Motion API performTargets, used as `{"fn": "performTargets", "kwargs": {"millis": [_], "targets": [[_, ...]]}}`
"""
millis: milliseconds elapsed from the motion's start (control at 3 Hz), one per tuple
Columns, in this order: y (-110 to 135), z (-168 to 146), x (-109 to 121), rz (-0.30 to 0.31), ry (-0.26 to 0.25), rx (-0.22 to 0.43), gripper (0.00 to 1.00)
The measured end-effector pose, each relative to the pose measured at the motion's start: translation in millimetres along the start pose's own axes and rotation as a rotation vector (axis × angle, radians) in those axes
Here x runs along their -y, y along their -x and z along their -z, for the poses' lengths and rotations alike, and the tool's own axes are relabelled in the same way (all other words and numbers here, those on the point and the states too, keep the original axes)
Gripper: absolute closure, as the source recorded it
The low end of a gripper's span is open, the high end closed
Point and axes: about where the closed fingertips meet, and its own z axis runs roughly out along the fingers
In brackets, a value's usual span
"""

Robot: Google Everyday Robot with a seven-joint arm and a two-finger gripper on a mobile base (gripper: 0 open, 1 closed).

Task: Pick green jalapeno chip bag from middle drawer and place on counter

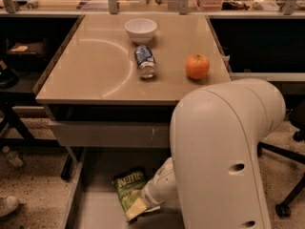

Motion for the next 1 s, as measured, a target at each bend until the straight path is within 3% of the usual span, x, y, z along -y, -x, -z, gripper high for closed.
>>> {"fn": "performTargets", "kwargs": {"millis": [1000], "targets": [[0.5,-18.8,-7.8,-0.020,0.031,-0.001,0.00]]}}
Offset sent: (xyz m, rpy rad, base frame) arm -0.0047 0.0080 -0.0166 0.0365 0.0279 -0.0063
